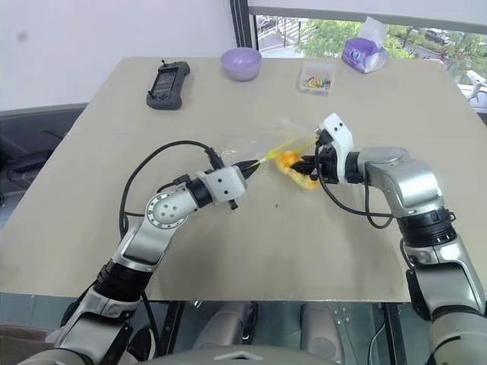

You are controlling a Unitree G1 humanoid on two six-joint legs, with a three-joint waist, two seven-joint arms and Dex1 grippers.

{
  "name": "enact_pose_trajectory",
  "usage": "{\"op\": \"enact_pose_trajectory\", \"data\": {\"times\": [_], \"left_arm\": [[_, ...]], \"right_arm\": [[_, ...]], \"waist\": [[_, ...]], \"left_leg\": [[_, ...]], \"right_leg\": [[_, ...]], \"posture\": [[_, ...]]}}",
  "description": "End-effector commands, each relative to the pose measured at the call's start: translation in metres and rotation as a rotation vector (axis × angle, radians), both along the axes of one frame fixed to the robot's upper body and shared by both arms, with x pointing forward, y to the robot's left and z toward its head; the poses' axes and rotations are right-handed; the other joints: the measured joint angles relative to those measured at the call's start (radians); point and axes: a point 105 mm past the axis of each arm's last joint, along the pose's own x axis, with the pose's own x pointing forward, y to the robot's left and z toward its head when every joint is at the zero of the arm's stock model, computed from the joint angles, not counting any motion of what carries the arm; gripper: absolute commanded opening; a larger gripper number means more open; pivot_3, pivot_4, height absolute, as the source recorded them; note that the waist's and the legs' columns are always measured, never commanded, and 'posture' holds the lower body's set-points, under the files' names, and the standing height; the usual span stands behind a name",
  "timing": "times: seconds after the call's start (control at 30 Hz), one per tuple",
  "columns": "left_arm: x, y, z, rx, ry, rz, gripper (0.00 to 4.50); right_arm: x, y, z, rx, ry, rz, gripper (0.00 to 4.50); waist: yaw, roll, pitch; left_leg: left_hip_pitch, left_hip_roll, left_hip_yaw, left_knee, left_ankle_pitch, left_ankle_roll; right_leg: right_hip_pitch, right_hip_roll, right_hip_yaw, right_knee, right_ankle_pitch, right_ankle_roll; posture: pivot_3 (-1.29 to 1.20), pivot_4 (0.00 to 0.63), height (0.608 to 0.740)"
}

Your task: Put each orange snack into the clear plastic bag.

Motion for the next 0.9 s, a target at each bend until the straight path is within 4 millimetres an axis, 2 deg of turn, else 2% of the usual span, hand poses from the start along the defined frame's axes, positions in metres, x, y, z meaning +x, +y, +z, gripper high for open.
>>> {"op": "enact_pose_trajectory", "data": {"times": [0.03,0.9], "left_arm": [[-0.007,-0.005,0.011,-0.013,-0.041,-0.043,0.0],[-0.009,-0.003,0.005,0.062,-0.048,-0.094,0.0]], "right_arm": [[0.003,0.003,0.015,0.022,-0.046,0.021,0.01],[0.02,-0.03,0.029,-0.052,-0.093,-0.039,0.01]], "waist": [[0.0,0.0,0.0],[-0.001,0.0,0.0]], "left_leg": [[0.0,0.0,0.0,0.0,0.0,0.0],[0.0,0.0,0.0,0.0,0.0,0.0]], "right_leg": [[0.0,0.0,0.0,0.0,0.0,0.0],[0.0,0.0,0.0,0.0,0.0,0.0]], "posture": [[0.0,0.15,0.74],[0.0,0.15,0.74]]}}
